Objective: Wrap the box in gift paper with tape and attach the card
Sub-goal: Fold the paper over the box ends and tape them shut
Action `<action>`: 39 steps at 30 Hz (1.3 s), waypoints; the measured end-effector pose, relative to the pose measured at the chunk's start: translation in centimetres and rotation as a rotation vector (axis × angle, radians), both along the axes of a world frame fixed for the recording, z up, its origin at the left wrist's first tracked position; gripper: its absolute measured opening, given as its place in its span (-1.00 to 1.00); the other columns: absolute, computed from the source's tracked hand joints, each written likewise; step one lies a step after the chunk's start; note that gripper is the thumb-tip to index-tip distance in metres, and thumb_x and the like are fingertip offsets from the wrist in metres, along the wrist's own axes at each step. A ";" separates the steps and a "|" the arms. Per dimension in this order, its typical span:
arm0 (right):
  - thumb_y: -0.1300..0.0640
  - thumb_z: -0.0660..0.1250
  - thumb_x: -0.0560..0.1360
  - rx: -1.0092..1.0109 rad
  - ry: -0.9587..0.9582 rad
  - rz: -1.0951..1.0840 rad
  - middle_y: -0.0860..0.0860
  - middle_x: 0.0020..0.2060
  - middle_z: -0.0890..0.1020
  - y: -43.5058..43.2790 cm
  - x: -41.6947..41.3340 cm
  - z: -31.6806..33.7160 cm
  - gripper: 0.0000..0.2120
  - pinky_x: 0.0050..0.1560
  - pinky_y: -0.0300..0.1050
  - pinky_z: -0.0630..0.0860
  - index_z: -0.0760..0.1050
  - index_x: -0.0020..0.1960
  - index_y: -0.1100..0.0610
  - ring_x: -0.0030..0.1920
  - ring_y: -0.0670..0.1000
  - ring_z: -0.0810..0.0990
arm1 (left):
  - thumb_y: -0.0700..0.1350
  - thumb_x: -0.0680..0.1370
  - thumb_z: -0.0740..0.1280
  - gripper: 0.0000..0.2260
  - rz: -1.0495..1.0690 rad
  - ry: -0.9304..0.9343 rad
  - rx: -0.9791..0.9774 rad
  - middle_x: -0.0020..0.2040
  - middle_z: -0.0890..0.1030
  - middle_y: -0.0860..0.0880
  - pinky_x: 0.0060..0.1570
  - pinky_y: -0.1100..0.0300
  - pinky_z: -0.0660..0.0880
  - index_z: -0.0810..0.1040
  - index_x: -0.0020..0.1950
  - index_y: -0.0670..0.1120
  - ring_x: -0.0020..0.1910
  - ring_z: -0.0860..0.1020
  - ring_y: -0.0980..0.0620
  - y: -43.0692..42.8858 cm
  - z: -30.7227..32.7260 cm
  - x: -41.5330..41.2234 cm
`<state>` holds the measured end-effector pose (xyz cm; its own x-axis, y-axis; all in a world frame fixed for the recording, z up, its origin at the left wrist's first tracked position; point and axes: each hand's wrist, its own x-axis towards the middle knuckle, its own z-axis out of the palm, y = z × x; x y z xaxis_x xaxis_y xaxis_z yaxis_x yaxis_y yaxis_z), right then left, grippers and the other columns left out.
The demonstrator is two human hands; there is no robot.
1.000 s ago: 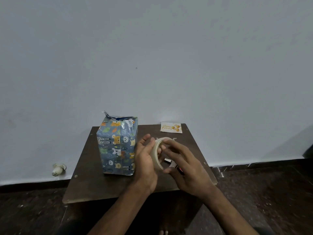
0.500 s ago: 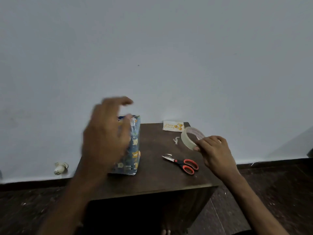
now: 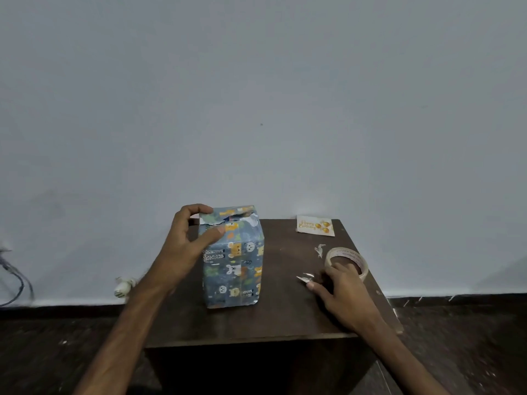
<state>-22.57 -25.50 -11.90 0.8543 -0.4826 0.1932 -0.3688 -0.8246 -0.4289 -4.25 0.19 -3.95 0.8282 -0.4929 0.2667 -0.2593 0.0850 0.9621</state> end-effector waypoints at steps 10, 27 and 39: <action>-0.15 0.39 0.49 -0.044 -0.028 -0.072 -0.17 -0.22 0.49 0.8 0.8 0.0 -0.79 -0.17 -0.15 0.39 0.48 -0.20 -0.07 -0.05 -0.07 0.37 | -0.03 0.42 0.41 -0.88 0.123 -0.130 0.147 0.26 0.34 0.09 0.36 -0.07 0.45 0.63 -0.05 0.10 0.37 0.37 0.11 -0.9 -0.4 -1.1; -0.11 0.44 0.47 0.090 -0.125 -0.211 -0.26 -0.28 0.54 1.9 1.9 -0.6 -0.84 0.01 0.02 0.49 0.52 -0.24 -0.14 -0.04 -0.12 0.40 | 0.33 0.32 0.40 -0.68 0.252 -0.283 0.190 0.20 0.52 0.32 0.21 -0.15 0.51 0.56 -0.13 0.13 0.25 0.52 0.09 -2.4 -1.5 -0.1; -0.04 0.27 0.57 -0.135 -0.042 -0.334 -0.17 -0.21 0.58 2.8 3.2 -0.6 -0.91 0.12 0.08 0.28 0.50 -0.10 -0.09 0.03 -0.07 0.48 | 0.29 0.27 0.38 -0.76 0.246 -0.265 0.187 0.20 0.46 0.41 0.27 -0.16 0.45 0.63 -0.18 0.21 0.22 0.53 0.12 -2.7 -0.9 -0.9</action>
